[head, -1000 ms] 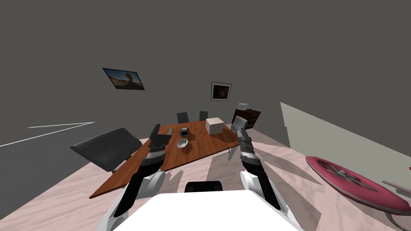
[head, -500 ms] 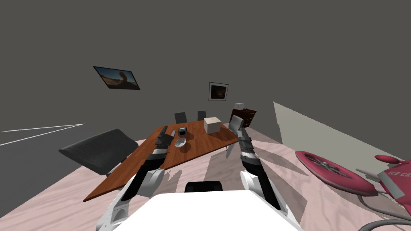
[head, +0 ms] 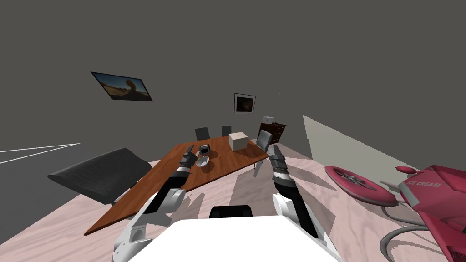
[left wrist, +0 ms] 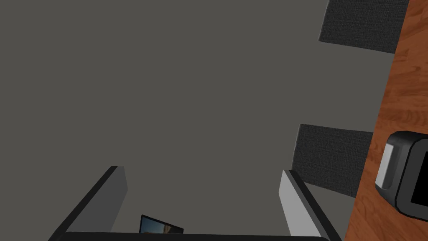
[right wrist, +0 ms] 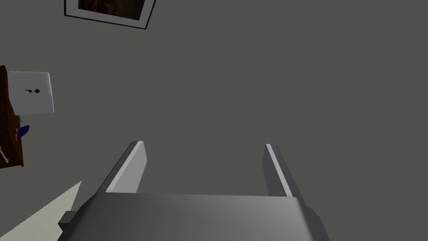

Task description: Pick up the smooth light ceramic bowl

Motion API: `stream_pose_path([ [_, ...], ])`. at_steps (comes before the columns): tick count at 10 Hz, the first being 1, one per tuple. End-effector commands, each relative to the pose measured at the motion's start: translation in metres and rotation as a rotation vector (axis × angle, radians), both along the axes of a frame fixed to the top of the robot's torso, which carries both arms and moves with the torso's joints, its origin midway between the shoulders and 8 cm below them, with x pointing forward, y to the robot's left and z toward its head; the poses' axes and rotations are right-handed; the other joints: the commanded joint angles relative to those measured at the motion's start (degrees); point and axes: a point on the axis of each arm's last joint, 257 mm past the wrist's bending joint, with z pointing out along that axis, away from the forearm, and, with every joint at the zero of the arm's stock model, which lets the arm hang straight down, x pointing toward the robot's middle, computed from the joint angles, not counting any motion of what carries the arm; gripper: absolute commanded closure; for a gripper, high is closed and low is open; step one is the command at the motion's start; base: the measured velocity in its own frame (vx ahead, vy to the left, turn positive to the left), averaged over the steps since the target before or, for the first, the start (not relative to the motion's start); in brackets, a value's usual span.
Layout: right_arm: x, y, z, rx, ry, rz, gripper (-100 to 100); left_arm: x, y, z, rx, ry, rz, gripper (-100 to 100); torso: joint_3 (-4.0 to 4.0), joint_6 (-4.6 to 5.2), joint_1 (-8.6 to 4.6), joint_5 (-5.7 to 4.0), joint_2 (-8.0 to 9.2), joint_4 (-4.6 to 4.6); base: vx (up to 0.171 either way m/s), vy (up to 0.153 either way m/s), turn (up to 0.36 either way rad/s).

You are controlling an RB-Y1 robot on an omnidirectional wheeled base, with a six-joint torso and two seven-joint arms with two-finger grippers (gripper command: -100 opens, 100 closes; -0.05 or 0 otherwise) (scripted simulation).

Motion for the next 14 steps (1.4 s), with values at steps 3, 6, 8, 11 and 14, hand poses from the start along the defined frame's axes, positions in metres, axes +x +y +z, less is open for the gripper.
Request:
stream_pose_path([
  [3, 0.0, 0.0, 0.0, 0.0, 0.0, 0.0, 0, 0.019, 0.018, -0.044, 0.014, 0.139, 0.022, -100, -0.02, 0.0, 0.0, 0.0, -0.04, -0.01, -0.031, -0.016, -0.065],
  [6, 0.0, 0.0, 0.0, 0.0, 0.0, 0.0, 0, 0.033, 0.036, -0.079, 0.025, 0.253, 0.045, -100, -0.01, -0.01, 0.01, 0.0, -0.03, 0.0, -0.034, -0.015, -0.077],
  [8, 0.0, 0.0, 0.0, 0.0, 0.0, 0.0, 0, 0.038, 0.046, -0.096, 0.03, 0.312, 0.059, -100, -0.03, -0.01, 0.05, 0.01, -0.06, -0.01, -0.022, -0.004, -0.051],
  [11, 0.0, 0.0, 0.0, 0.0, 0.0, 0.0, 0, 0.048, 0.065, -0.127, 0.037, 0.416, 0.088, -100, -0.04, -0.02, 0.07, 0.02, -0.06, -0.01, -0.024, -0.002, -0.072],
  [14, 0.0, 0.0, 0.0, 0.0, 0.0, 0.0, 0, 0.051, 0.075, -0.148, 0.037, 0.491, 0.106, -100, -0.05, -0.01, 0.08, 0.01, -0.1, -0.02, -0.012, 0.002, -0.04],
])
